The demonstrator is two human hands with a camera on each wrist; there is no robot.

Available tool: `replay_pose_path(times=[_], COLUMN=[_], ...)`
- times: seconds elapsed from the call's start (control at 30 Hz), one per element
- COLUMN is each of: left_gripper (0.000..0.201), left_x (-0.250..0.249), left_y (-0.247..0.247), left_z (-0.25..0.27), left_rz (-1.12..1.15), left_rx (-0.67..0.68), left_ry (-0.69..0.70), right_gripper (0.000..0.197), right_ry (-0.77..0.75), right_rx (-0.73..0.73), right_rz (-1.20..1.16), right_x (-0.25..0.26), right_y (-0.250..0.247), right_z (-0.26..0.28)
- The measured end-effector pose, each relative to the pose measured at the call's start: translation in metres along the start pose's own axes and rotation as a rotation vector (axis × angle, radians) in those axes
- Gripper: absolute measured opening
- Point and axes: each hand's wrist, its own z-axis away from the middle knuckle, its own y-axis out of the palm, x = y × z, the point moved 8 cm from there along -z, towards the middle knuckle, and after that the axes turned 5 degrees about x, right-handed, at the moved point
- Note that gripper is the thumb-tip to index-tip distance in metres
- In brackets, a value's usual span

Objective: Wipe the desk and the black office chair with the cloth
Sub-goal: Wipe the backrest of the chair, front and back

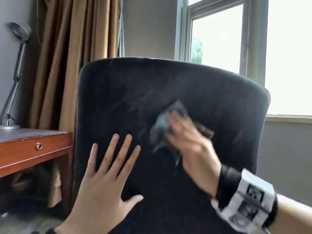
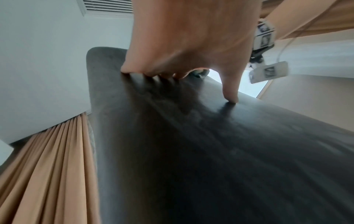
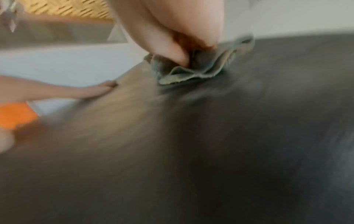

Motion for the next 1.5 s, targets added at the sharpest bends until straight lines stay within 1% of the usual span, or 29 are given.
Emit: replay_pose_path(times=[0.07,0.1,0.13,0.17,0.23,0.3,0.37,0.4,0.47,0.53,0.57,0.6,0.7,0.77,0.83,0.9,0.97,1.0,1.03,1.1,1.13,1.2,1.23,1.27,1.33,1.37,1.4,1.43,1.5], left_gripper=[0.102,0.103,0.102,0.102,0.101,0.101,0.1,0.1,0.099,0.099,0.099,0.098,0.099,0.098,0.098,0.098,0.097,0.097,0.096,0.095,0.095,0.094,0.094,0.095,0.096,0.096,0.096,0.095,0.094], left_x=[0.004,0.006,0.009,0.012,0.016,0.016,0.016,0.017,0.019,0.02,0.02,0.02,0.017,0.015,0.013,0.013,0.014,0.015,0.016,0.015,0.015,0.014,0.014,0.014,0.014,0.015,0.014,0.014,0.013], left_y=[0.002,0.003,0.004,0.004,0.005,0.005,0.006,0.006,0.006,0.007,0.008,0.008,0.008,0.009,0.008,0.008,0.008,0.008,0.008,0.009,0.008,0.008,0.008,0.008,0.008,0.007,0.007,0.007,0.006], left_z=[0.002,0.003,0.003,0.004,0.005,0.007,0.01,0.011,0.012,0.011,0.011,0.011,0.01,0.011,0.011,0.011,0.012,0.011,0.011,0.011,0.012,0.013,0.013,0.014,0.014,0.014,0.013,0.013,0.013], left_rz=[-0.006,-0.02,-0.031,-0.034,-0.026,-0.016,-0.018,-0.019,-0.014,-0.02,-0.022,-0.02,-0.002,0.013,0.017,0.01,0.002,-0.004,-0.008,-0.004,0.001,0.007,0.008,0.004,-0.014,-0.022,-0.027,-0.028,-0.02], left_rx=[0.024,0.038,0.048,0.057,0.072,0.071,0.071,0.071,0.075,0.087,0.09,0.091,0.077,0.066,0.059,0.066,0.08,0.089,0.098,0.099,0.094,0.089,0.088,0.093,0.109,0.112,0.114,0.111,0.091], left_ry=[0.004,0.009,0.01,0.004,-0.01,-0.022,-0.024,-0.024,-0.018,-0.01,-0.012,-0.017,-0.031,-0.044,-0.049,-0.04,-0.035,-0.037,-0.04,-0.047,-0.05,-0.05,-0.049,-0.047,-0.038,-0.035,-0.033,-0.035,-0.049], right_gripper=[0.05,0.047,0.044,0.042,0.038,0.031,0.031,0.033,0.041,0.043,0.044,0.044,0.042,0.047,0.051,0.053,0.048,0.044,0.041,0.049,0.053,0.055,0.053,0.052,0.049,0.045,0.039,0.038,0.043], right_ry=[-0.196,-0.292,-0.353,-0.347,-0.216,-0.101,-0.087,-0.102,-0.224,-0.32,-0.309,-0.24,0.01,0.108,0.057,-0.074,-0.191,-0.184,-0.147,-0.034,0.032,0.101,0.085,0.035,-0.081,-0.085,-0.043,0.013,0.127], right_rx=[0.211,0.309,0.368,0.379,0.26,0.119,0.069,0.116,0.298,0.432,0.43,0.382,0.134,0.052,0.118,0.281,0.374,0.381,0.355,0.232,0.161,0.108,0.118,0.17,0.271,0.271,0.234,0.164,0.016], right_rz=[-0.018,0.03,0.042,0.006,-0.041,0.076,0.14,0.128,0.103,0.106,0.07,0.046,0.16,0.185,0.149,0.119,0.142,0.173,0.194,0.207,0.202,0.166,0.143,0.127,0.102,0.087,0.082,0.095,0.149], right_x=[0.035,0.041,0.037,0.028,-0.004,-0.029,-0.024,-0.014,0.014,0.018,0.009,-0.007,-0.058,-0.059,-0.032,-0.004,-0.008,-0.022,-0.037,-0.059,-0.061,-0.042,-0.027,-0.013,-0.01,-0.022,-0.039,-0.057,-0.086], right_y=[0.032,0.039,0.039,0.031,0.0,-0.03,-0.03,-0.016,0.019,0.027,0.017,0.002,-0.05,-0.048,-0.017,0.009,0.001,-0.009,-0.021,-0.039,-0.038,-0.019,-0.005,0.006,0.004,-0.007,-0.021,-0.038,-0.067], right_z=[0.031,0.04,0.04,0.029,-0.007,-0.032,-0.022,-0.005,0.037,0.057,0.052,0.039,0.004,0.012,0.039,0.067,0.069,0.059,0.048,0.032,0.034,0.058,0.075,0.091,0.098,0.09,0.079,0.065,0.04])
